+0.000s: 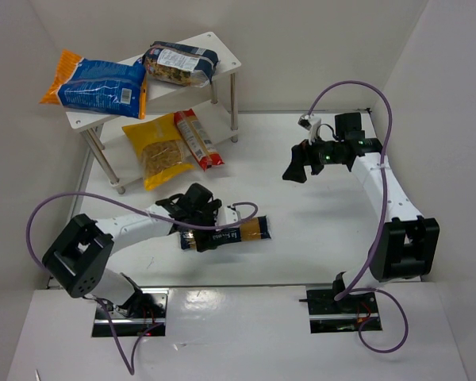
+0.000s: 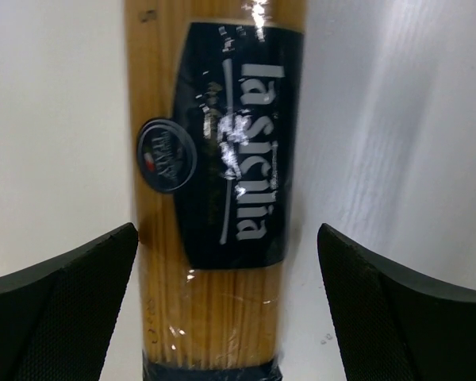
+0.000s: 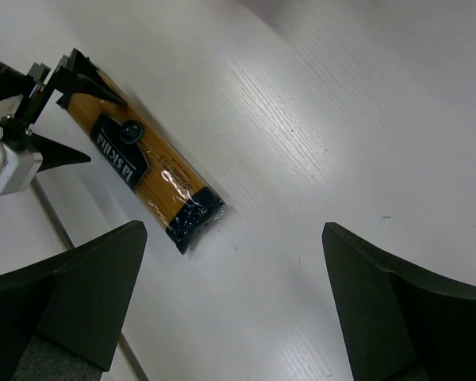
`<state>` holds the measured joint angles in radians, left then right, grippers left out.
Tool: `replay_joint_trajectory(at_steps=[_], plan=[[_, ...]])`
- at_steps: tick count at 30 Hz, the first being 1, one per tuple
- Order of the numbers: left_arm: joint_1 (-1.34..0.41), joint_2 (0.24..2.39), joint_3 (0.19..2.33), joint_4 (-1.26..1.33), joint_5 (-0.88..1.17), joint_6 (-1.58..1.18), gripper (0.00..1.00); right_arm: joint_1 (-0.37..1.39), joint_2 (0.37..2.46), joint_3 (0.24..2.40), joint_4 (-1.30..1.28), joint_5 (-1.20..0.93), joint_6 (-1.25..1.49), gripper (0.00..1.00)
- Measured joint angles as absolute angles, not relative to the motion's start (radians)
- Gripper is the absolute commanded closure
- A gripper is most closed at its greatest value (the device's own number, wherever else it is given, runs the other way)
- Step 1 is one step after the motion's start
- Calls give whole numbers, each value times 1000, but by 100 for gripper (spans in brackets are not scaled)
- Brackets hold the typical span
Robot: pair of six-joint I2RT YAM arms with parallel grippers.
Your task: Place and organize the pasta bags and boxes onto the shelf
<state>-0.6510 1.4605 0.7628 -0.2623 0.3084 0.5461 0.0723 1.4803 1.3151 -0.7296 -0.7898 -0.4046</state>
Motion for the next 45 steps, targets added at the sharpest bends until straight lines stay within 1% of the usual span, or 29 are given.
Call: replay_joint_trajectory(at_steps=[7, 13, 24, 25, 26, 27, 28, 30, 33, 39, 45], plan=[[-718, 1499, 772, -251, 281, 550, 1, 72, 1480, 1299, -730, -800, -406, 0], [-717, 1581, 821, -231, 261, 538, 1, 72, 1480, 1299, -729, -813, -410, 0], [-696, 1591, 839, -255, 244, 520, 1, 72, 1479, 1283, -729, -834, -418, 0], [-693, 1591, 840, -261, 243, 521, 3, 72, 1479, 1283, -729, -834, -418, 0], [-692, 1592, 840, -264, 244, 521, 29, 72, 1479, 1283, -729, -834, -418, 0], [-692, 1595, 843, -270, 244, 521, 82, 72, 1479, 1283, -729, -835, -418, 0], [-692, 1602, 850, -281, 249, 526, 100, 72, 1479, 1283, -729, -835, -418, 0], [-691, 1610, 906, -335, 257, 530, 100, 72, 1479, 1283, -729, -836, -418, 0], [-684, 1650, 978, -348, 259, 541, 100, 73, 1479, 1283, -729, -843, -422, 0], [-661, 1627, 975, -369, 265, 504, 100, 74, 1473, 1280, -729, -847, -429, 0], [-569, 1545, 984, -466, 297, 434, 100, 80, 1461, 1263, -729, -848, -438, 0]])
